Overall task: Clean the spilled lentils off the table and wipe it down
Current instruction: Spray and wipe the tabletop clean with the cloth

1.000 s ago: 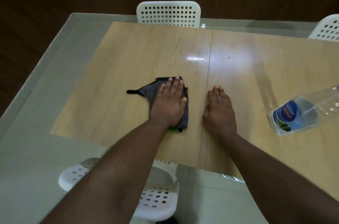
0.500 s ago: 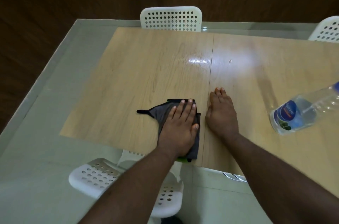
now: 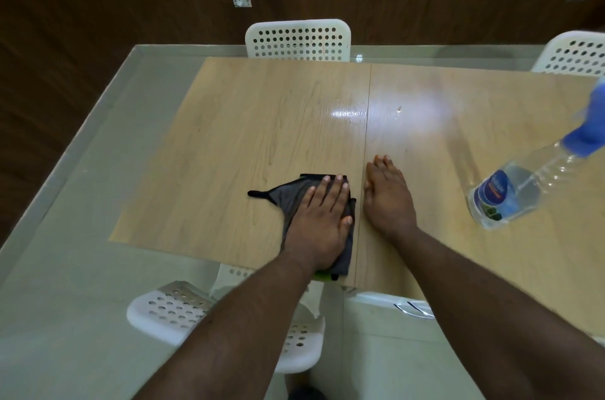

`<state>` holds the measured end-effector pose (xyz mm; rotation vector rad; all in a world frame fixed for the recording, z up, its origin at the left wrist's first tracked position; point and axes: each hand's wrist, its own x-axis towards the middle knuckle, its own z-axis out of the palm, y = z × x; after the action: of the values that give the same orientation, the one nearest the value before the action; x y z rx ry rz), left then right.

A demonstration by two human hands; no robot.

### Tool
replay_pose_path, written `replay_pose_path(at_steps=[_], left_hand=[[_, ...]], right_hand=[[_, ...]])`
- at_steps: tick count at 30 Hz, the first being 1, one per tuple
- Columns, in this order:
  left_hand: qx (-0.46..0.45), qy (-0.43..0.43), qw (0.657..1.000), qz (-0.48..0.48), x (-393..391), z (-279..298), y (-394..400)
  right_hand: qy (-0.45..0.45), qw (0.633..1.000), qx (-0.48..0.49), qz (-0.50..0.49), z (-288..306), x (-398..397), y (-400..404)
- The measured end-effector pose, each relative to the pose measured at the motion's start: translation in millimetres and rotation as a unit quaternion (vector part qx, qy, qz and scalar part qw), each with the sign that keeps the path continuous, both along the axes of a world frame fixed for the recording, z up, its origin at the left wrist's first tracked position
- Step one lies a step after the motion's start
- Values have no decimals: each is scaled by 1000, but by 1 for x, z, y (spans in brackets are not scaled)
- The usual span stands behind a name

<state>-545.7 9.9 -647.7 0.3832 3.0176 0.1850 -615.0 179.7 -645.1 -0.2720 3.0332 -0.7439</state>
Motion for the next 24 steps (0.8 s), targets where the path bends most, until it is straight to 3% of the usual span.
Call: replay_pose_path(at_steps=[12,24], left_hand=[[-32,-126,991,5,29,64,51],[-1,-168,986,-7,21,115,117]], right_hand=[[-7,998,-61,-12,56,116,85],[-28,961,-120,-247,120,119,189]])
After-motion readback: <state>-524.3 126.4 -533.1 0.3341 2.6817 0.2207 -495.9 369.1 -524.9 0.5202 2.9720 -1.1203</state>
